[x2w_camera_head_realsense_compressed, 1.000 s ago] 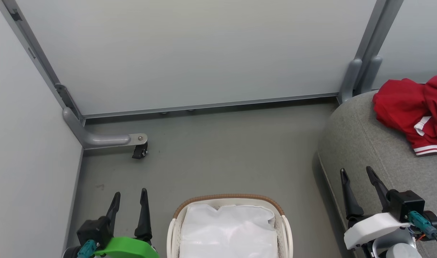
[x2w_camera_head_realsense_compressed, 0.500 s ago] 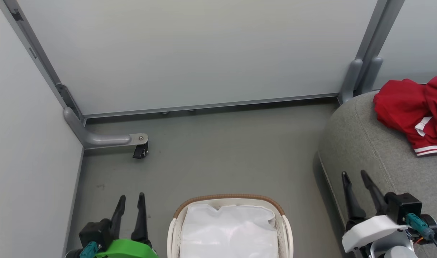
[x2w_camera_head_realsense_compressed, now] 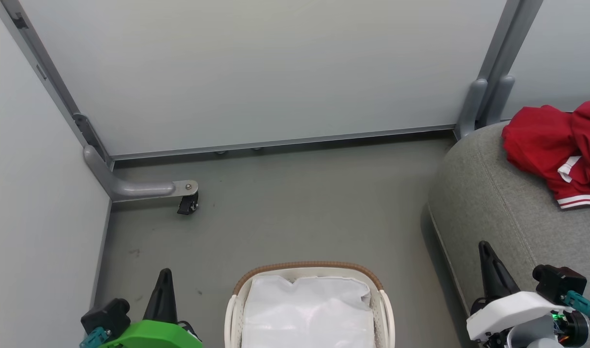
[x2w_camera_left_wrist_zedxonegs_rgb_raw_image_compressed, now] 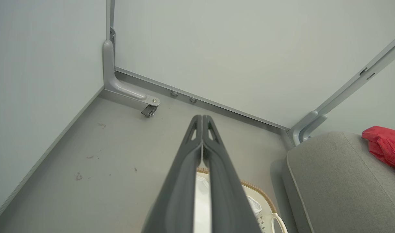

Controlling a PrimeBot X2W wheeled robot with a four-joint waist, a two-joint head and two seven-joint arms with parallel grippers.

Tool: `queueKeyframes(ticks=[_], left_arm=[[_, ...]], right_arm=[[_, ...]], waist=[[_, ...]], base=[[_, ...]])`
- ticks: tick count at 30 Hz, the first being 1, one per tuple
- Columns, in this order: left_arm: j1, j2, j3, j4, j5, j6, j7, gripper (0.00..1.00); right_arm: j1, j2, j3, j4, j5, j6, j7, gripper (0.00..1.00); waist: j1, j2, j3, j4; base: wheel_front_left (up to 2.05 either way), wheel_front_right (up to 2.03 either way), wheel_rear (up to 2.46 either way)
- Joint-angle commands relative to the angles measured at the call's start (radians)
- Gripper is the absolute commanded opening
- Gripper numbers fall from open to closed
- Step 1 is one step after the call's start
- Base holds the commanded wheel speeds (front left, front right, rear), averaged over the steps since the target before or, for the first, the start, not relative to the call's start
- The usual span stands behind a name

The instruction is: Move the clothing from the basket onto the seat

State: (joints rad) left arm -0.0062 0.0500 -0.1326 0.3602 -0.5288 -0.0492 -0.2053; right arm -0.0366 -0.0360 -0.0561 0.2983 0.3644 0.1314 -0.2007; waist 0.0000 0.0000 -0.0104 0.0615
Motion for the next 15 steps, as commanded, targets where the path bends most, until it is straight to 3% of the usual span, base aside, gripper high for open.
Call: queueKeyframes(ticks=[1, 15], left_arm=[[-0.021, 0.001, 0.012, -0.021, -0.043, -0.007, 0.009, 0.0], [-0.04, 0.001, 0.056, -0.039, -0.239, -0.022, 0.067, 0.0]], right_arm=[[-0.023, -0.006, -0.005, -0.02, 0.048, 0.0, 0.009, 0.0], [-0.033, -0.008, -0.014, -0.03, 0.275, 0.0, 0.065, 0.0]], waist=[[0.0, 0.0, 0.0, -0.001], [0.0, 0.0, 0.002, -0.008]], base=[[0.0, 0.0, 0.0], [0.0, 0.0, 0.0]])
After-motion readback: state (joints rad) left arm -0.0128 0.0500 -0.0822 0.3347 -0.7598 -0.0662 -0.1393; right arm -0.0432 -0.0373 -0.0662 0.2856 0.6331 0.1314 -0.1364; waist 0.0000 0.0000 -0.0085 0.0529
